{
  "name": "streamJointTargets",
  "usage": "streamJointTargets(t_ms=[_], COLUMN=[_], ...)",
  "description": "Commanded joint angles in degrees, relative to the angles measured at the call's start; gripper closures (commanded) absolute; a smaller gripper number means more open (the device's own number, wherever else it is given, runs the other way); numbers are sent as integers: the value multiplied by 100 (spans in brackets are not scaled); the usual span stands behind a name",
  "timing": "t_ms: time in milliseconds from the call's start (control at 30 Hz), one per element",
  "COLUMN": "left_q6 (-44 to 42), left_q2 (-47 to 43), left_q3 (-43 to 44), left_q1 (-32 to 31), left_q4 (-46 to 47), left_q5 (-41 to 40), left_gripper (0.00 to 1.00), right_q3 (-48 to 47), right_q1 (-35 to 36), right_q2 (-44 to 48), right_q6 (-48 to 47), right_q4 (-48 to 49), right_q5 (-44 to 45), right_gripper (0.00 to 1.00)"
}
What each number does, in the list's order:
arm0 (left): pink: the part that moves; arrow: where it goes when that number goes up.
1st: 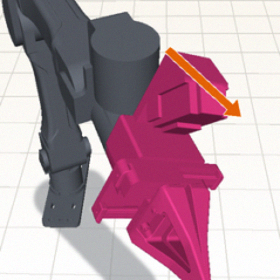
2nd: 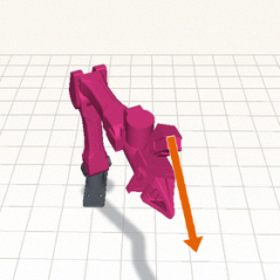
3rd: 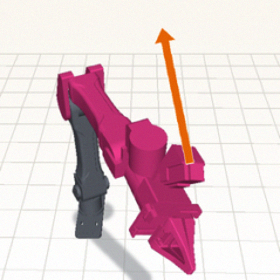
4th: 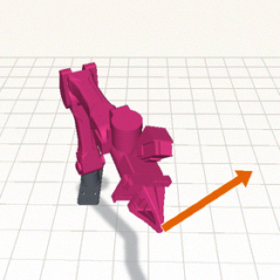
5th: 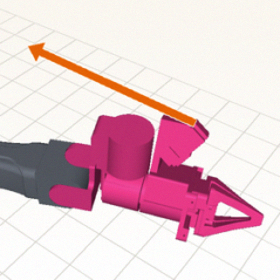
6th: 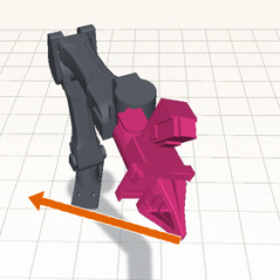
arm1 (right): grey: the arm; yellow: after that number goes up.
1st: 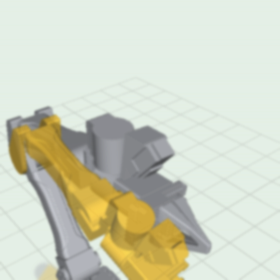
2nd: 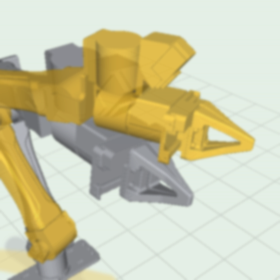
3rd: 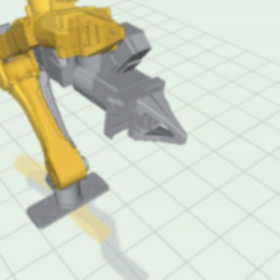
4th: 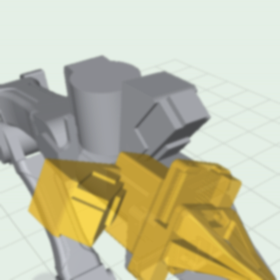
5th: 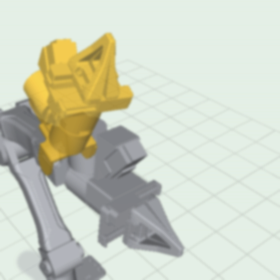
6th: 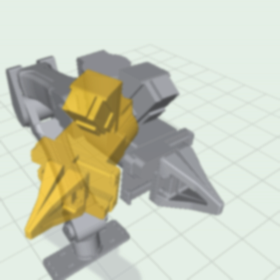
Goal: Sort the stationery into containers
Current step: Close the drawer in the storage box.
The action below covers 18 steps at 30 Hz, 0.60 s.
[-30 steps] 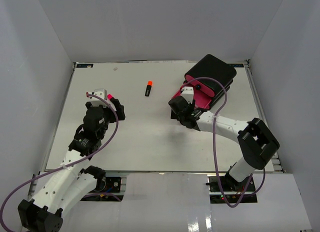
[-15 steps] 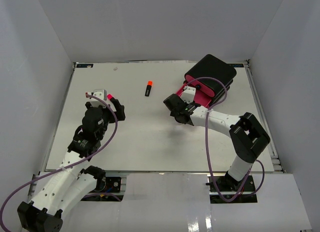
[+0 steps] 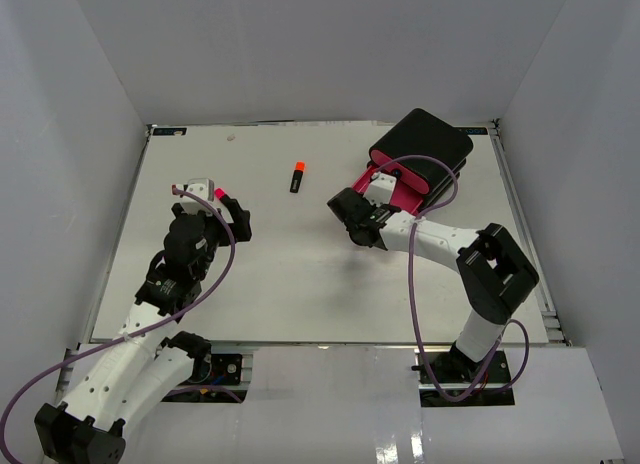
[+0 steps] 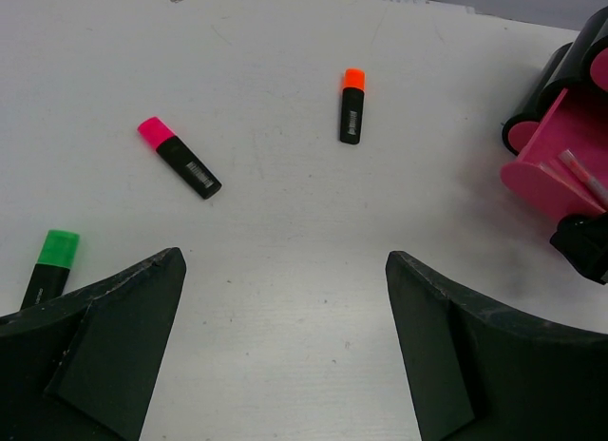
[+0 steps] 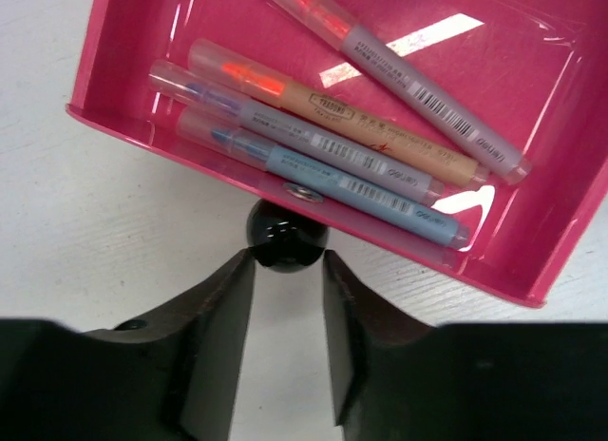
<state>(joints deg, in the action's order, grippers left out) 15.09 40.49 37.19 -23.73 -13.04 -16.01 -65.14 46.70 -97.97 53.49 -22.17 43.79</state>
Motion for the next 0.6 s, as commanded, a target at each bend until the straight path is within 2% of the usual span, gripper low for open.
streamJointTargets(t_ms=[0, 100, 300, 567], left_q6=[38, 29, 38, 38], left_q2=[-94, -103, -94, -76], left_q3=[-28, -28, -36, -36], left_q1=[26, 26, 26, 26], left_q4=[117, 117, 117, 126], left_q5=[72, 72, 72, 98], left_gripper=[2, 2, 2, 2], right_q3=[-209, -200, -306, -525], right_q1=[-38, -47, -47, -90], right_q2=[-3, 41, 199, 217], right_q6=[170, 135, -119, -498], right_q4=[-6, -15, -6, -6], right_q5=[446, 508, 622, 938], right_gripper=[62, 70, 77, 78])
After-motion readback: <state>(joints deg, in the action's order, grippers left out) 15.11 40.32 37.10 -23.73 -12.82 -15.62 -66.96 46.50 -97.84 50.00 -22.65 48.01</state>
